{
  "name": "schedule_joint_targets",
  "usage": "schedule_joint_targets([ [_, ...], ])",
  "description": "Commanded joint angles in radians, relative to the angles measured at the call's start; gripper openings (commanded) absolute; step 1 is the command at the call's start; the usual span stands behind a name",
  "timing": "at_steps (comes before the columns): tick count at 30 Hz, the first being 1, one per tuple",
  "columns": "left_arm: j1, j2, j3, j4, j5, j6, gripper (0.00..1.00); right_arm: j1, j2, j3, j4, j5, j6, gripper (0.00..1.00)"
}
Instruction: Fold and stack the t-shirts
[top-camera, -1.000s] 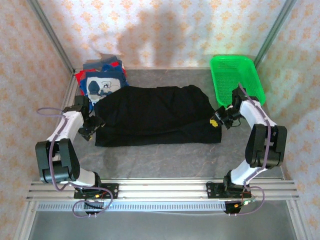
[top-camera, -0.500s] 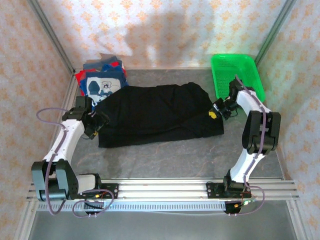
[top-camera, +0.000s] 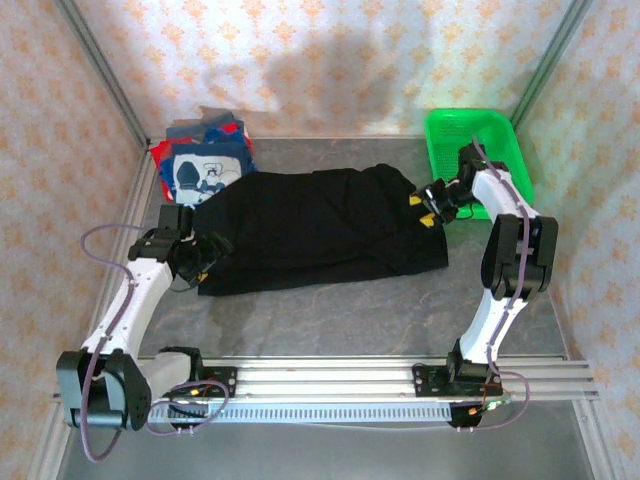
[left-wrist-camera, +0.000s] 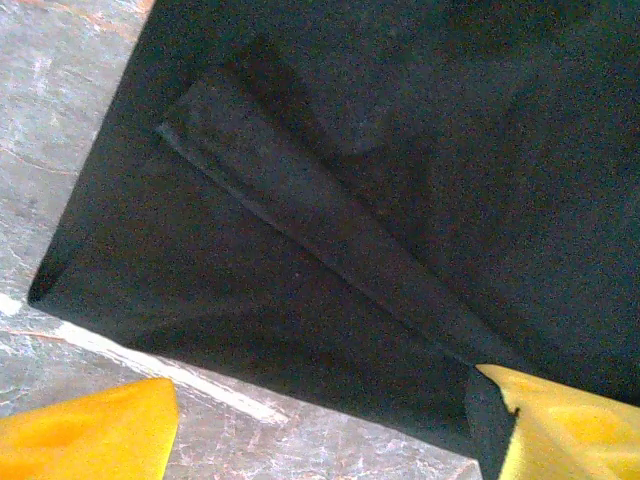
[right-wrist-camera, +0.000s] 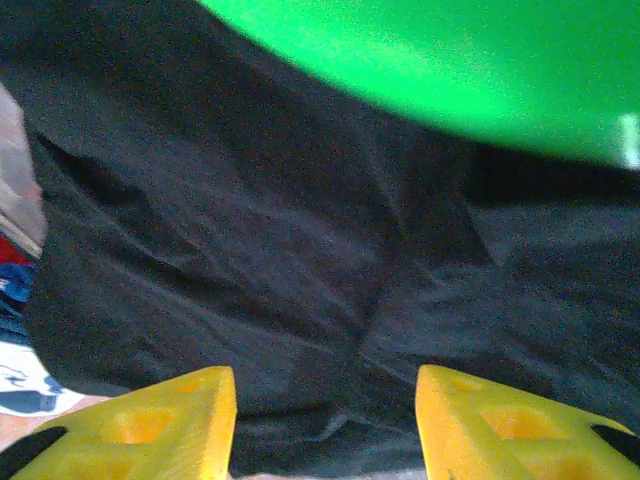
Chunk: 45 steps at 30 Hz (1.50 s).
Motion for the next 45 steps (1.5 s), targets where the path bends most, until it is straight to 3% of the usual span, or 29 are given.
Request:
schedule_joint_targets([
  [1,-0.028,-0.044,-0.017,-0.033,0.02,-0.008,0.77,-0.006,-0.099,-0.018,0.087,-0.019,-0.02,0.59],
  [7,-0.105,-0.038,-0.048,-0.024,0.016,-0.02,0.76,-0.006,-0.253,-0.087,0.064,-0.028,-0.078,0.69],
  [10,-0.159,-0.004,-0.05,0.035,0.022,-0.048,0.74,-0.006,-0.32,-0.117,-0.034,0.03,-0.15,0.69],
  [13,-0.23,0.052,-0.03,0.091,0.019,-0.063,0.74,-0.006,-0.394,-0.192,-0.11,0.077,-0.199,0.68],
  [18,-0.33,0.174,0.017,0.192,0.046,-0.062,0.72,0.028,-0.495,-0.458,-0.031,0.048,-0.164,0.58],
  [24,-0.443,0.288,0.102,0.261,0.037,-0.012,0.74,0.124,-0.483,-0.67,0.206,0.022,-0.006,0.47],
  [28,-0.472,0.324,0.112,0.319,0.041,-0.025,0.74,0.154,-0.417,-0.707,0.3,0.048,0.048,0.42],
  [45,-0.501,0.095,0.084,0.218,-0.052,0.032,0.76,0.166,-0.315,-0.675,0.39,0.047,0.115,0.34],
])
